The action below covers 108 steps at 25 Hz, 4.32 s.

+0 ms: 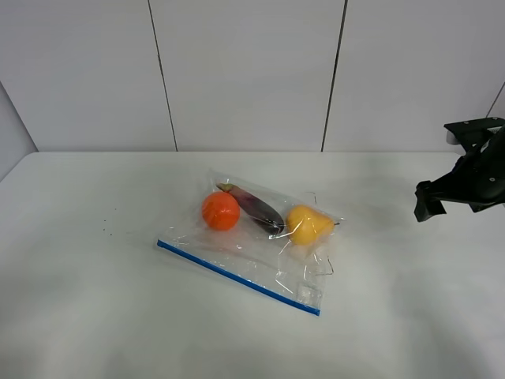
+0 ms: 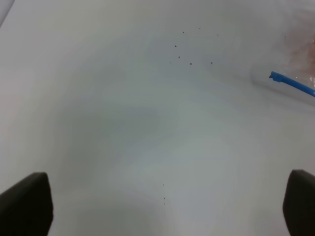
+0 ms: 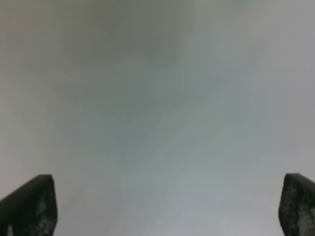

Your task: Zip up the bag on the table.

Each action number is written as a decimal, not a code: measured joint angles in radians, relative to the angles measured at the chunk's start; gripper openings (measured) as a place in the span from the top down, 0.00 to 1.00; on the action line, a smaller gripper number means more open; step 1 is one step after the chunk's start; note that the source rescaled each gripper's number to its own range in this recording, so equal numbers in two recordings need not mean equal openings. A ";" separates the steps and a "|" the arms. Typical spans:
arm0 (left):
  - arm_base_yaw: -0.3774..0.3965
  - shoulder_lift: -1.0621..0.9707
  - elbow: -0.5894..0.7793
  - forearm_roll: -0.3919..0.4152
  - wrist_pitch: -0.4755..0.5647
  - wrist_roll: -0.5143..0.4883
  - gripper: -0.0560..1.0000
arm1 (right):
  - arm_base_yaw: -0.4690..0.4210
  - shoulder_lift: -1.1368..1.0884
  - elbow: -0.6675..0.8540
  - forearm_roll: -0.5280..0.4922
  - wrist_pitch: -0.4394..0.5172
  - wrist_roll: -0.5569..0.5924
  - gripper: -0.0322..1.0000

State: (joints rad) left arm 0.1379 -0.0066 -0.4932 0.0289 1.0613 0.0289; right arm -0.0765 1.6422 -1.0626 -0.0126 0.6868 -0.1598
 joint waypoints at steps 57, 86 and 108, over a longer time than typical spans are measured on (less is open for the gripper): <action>0.000 0.000 0.000 0.003 -0.001 0.000 0.00 | 0.014 -1.535 0.482 0.138 0.336 0.042 0.00; 0.000 0.000 0.000 0.003 0.000 0.000 0.00 | 0.014 -1.649 0.571 0.001 0.341 0.179 0.00; 0.000 0.000 0.000 0.003 0.000 0.000 0.00 | 0.014 -1.649 0.571 0.001 0.341 0.179 0.00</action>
State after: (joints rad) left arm 0.1379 -0.0066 -0.4932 0.0318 1.0612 0.0289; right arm -0.0628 -0.0064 -0.4915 -0.0119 1.0282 0.0188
